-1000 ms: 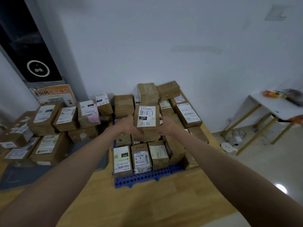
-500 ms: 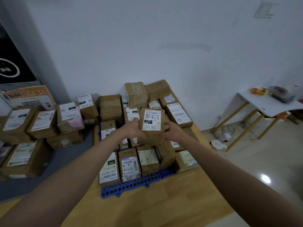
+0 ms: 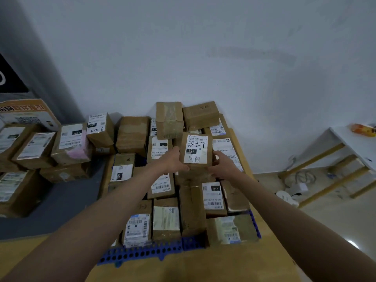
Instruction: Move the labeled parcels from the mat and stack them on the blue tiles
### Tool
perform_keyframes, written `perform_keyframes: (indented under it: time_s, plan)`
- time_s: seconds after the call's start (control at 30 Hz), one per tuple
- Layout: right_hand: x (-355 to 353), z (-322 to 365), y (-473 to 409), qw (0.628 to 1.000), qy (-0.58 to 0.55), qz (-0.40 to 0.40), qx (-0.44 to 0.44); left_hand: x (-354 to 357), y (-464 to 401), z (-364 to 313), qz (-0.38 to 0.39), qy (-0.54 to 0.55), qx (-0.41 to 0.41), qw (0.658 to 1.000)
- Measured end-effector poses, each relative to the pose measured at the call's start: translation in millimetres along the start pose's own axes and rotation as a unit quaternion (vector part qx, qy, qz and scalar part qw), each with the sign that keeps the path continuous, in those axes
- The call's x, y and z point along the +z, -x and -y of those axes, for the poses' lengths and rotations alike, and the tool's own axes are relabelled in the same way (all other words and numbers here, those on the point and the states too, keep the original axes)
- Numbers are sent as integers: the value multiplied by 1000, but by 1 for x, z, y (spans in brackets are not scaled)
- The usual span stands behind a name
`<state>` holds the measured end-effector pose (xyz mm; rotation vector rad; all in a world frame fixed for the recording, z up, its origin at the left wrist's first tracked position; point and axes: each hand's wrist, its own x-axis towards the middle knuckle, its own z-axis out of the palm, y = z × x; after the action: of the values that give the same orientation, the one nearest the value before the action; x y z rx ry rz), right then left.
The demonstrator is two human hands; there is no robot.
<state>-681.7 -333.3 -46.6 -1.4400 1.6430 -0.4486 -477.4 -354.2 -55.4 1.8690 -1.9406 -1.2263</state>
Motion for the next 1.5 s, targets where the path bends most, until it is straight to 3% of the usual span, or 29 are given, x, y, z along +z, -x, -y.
perform_keyframes:
  time_s: [0.5, 0.9, 1.17, 1.5]
  plan:
    - [-27, -5, -123, 999, -10, 42, -15, 5, -110, 4, -51, 48, -48, 996]
    - [-18, -20, -158, 999, 15, 3, -29, 11, -142, 14, -94, 39, -33, 994]
    - [-24, -12, -141, 995, 97, 23, -11, 9, -123, 4, -92, -34, -52, 994]
    - [-26, -18, -49, 975, 204, 80, -43, 8, -13, 15, -64, -98, -39, 992]
